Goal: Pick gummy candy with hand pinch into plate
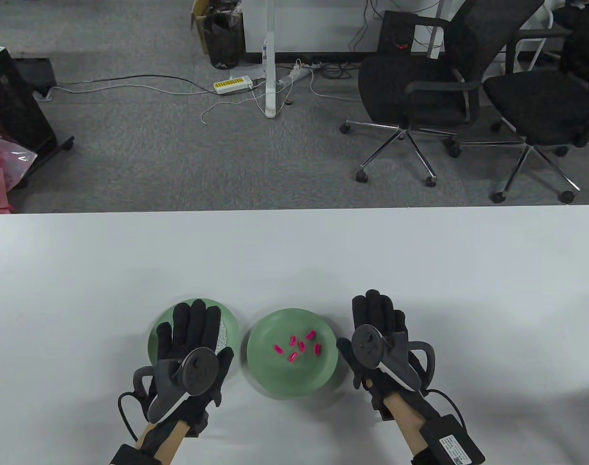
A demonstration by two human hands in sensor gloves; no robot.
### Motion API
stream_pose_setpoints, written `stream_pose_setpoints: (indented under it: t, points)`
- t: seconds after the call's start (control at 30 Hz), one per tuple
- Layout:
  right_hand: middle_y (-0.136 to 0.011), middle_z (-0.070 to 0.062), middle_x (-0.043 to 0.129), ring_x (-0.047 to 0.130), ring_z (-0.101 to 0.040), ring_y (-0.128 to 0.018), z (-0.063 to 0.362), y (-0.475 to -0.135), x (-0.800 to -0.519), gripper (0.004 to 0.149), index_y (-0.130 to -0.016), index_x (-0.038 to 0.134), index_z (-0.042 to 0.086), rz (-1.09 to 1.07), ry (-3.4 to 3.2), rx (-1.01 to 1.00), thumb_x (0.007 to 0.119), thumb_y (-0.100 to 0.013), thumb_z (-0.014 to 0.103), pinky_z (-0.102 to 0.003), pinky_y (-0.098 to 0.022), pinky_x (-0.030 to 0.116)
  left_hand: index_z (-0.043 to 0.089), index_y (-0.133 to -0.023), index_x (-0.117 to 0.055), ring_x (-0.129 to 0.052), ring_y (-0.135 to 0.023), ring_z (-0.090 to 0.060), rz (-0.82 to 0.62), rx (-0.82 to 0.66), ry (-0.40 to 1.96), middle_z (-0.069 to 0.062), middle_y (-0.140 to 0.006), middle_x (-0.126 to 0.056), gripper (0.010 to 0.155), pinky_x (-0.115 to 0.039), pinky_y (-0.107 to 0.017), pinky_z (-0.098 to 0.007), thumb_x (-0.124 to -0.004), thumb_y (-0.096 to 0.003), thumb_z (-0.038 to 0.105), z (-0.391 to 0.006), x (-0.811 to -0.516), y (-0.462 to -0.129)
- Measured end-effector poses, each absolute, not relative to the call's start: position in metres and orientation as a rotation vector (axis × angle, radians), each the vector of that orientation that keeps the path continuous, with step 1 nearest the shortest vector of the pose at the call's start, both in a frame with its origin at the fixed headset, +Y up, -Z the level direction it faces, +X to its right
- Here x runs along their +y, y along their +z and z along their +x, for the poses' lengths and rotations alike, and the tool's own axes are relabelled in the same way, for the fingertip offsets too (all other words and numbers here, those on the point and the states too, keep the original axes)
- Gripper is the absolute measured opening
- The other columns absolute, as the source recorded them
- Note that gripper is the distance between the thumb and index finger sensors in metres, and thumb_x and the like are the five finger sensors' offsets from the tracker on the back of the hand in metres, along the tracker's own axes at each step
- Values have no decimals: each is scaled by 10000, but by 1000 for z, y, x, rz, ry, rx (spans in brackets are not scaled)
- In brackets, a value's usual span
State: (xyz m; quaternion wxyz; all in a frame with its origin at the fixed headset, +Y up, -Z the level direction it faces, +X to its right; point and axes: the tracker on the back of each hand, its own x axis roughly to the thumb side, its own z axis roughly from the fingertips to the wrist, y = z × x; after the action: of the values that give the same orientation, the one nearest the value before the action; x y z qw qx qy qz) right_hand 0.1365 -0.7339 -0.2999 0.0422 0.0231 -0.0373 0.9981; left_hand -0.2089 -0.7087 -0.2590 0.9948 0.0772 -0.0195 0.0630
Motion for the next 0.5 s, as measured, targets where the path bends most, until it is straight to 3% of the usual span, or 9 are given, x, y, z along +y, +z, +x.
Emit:
stream_pose_setpoints:
  t: [0.5]
  points:
    - [-1190,-24,220,321,-333,-1113,142,-297,-743,870,-1070,248,266,45,3100,-115,583,-356,635,-532,-783,344,327,-1128,-316,-239,-1165,-324,137,-19,130,21,-1211,-257,808,-289,-790,-588,-640,-441,604,-205,-716,-263]
